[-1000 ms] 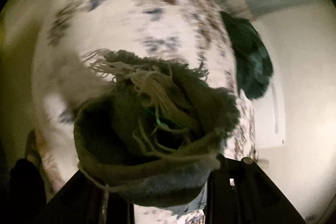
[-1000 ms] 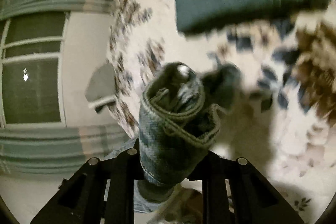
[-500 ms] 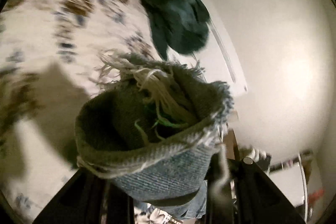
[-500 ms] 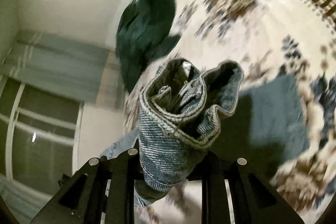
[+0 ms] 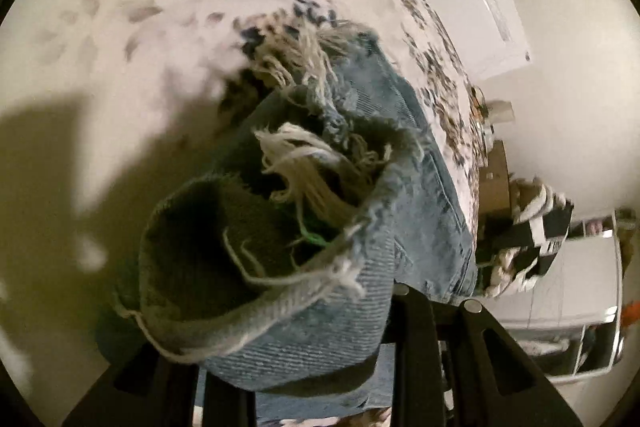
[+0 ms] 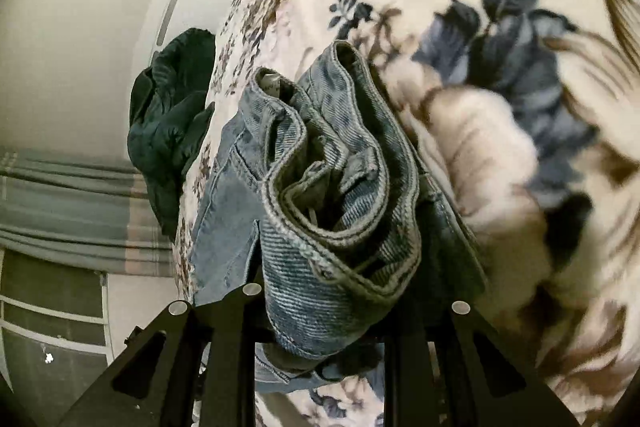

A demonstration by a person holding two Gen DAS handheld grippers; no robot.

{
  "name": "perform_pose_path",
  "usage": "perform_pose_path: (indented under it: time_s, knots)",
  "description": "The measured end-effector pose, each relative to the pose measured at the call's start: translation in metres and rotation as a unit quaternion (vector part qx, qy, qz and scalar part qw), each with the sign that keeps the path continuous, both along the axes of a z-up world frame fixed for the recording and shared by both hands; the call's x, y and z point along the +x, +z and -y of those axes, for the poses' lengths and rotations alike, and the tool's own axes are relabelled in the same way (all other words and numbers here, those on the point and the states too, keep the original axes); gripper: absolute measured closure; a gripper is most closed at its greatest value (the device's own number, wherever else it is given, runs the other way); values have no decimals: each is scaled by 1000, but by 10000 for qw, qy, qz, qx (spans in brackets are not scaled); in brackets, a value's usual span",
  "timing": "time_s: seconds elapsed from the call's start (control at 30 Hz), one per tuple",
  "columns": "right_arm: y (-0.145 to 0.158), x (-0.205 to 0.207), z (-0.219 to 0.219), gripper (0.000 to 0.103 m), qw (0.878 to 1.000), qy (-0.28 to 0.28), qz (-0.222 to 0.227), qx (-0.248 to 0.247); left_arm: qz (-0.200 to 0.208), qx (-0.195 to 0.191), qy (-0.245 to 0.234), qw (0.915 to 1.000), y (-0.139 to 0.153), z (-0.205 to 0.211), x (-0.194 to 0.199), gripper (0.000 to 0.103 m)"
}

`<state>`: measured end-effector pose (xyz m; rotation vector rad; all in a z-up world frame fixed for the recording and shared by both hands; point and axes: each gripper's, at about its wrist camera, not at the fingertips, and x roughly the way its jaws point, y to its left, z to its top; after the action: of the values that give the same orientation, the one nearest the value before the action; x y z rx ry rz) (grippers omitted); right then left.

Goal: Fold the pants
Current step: 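Lower the folded bundle onto the bed with both grippers and open them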

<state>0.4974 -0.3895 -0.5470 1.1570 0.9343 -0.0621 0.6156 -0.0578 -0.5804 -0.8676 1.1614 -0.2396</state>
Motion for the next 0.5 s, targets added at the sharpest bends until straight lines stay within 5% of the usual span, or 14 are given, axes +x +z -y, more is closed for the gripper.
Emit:
perform_pose_path:
  time_s: [0.27,0.37,0.43,0.5]
  knots:
    - [2,11,-2,64,9971,425,-469,-425,-328,374,-505,9975,17,-6,-15,69]
    - [13,5,-4,59,9935,588,-667,-714,-306,911,-792,9922,35,0,-23,54]
    - [21,-2,-6,55,9906,652,-798,-900,-237,1339,-971,9859,47,5,-29,28]
    - [35,-9,-10,50,9854,722,-935,-1228,-116,1725,-1085,9790,59,7,-37,16]
